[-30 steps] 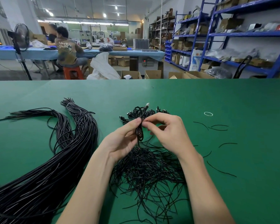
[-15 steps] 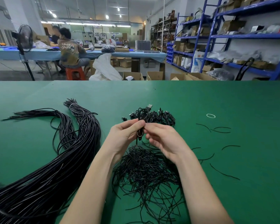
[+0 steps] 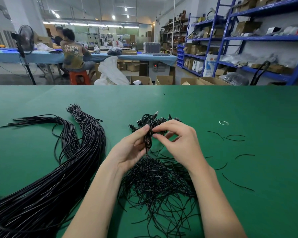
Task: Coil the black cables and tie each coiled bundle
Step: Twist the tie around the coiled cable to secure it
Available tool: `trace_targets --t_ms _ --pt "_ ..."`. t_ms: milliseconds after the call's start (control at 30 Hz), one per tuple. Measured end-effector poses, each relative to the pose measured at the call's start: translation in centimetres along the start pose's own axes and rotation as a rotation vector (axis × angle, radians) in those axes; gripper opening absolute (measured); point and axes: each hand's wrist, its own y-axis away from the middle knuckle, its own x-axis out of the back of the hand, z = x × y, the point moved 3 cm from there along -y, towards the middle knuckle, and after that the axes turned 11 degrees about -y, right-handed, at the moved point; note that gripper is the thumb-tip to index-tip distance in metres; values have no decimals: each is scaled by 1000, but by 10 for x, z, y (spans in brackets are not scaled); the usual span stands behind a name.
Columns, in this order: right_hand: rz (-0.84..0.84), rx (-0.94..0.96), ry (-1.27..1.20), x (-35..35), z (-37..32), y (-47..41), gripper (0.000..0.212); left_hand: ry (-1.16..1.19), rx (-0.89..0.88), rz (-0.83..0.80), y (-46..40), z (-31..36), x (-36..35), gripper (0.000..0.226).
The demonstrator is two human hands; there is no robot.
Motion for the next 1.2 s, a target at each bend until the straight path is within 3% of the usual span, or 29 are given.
trace_targets --t_ms 400,533,667,933,1000,1067,1133,1200 --pt "9 33 -54 -1 -4 -2 5 -72 -12 -40 -1 0 1 13" --pt "44 -237 -184 -2 2 1 11 -93 -85 -66 -3 -1 1 17" --pt "135 -473 -555 -13 3 4 13 -93 -183 -99 -3 2 -1 26" --pt "249 -727 -973 -36 7 10 11 -92 -272 -10 -4 -2 -6 50" --pt "188 -780 -931 -31 11 9 9 -120 -243 22 -4 -4 -5 57" --pt "89 -763 -762 -20 10 5 7 -151 -192 27 -4 -6 -4 50" --pt "-26 -665 -541 -7 7 2 5 -152 -106 20 -3 -7 -3 34" --pt "-106 -520 -343 5 4 0 21 -102 -11 11 -4 -8 -2 22"
